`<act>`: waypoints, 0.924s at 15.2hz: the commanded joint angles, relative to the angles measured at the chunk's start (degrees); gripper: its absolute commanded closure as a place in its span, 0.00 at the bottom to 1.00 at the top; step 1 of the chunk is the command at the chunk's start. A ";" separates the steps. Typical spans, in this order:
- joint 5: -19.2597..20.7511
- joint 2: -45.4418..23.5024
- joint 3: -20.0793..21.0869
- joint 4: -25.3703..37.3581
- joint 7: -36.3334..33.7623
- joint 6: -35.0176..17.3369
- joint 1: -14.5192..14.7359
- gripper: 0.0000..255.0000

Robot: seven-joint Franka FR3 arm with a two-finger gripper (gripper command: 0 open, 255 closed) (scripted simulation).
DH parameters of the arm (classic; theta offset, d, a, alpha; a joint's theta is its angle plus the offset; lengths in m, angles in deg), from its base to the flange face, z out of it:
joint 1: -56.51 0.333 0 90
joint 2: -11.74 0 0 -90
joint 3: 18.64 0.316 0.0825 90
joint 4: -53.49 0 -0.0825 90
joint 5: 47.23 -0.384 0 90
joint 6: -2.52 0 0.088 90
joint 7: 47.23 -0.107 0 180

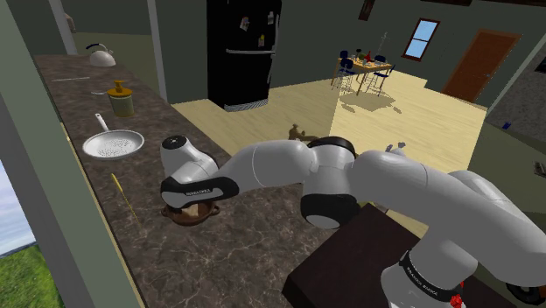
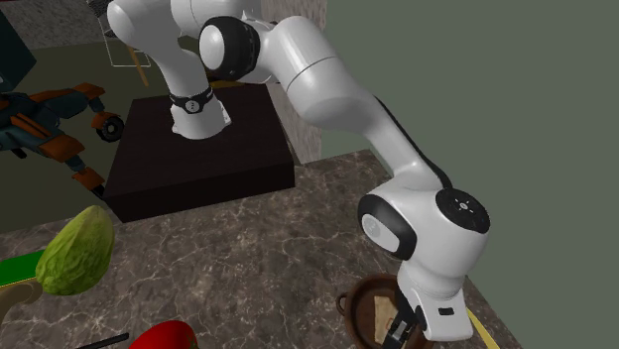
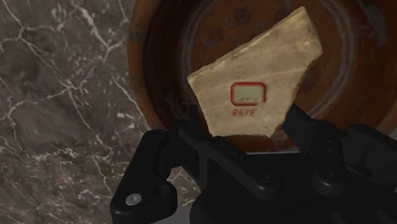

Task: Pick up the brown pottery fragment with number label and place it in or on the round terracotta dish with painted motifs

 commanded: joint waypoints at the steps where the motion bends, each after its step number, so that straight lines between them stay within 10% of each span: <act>1: 0.00 -0.12 0.02 0.08 -0.02 0.02 -0.02 1.00; 14: 0.02 4.21 -0.38 -4.35 0.75 0.16 1.05 1.00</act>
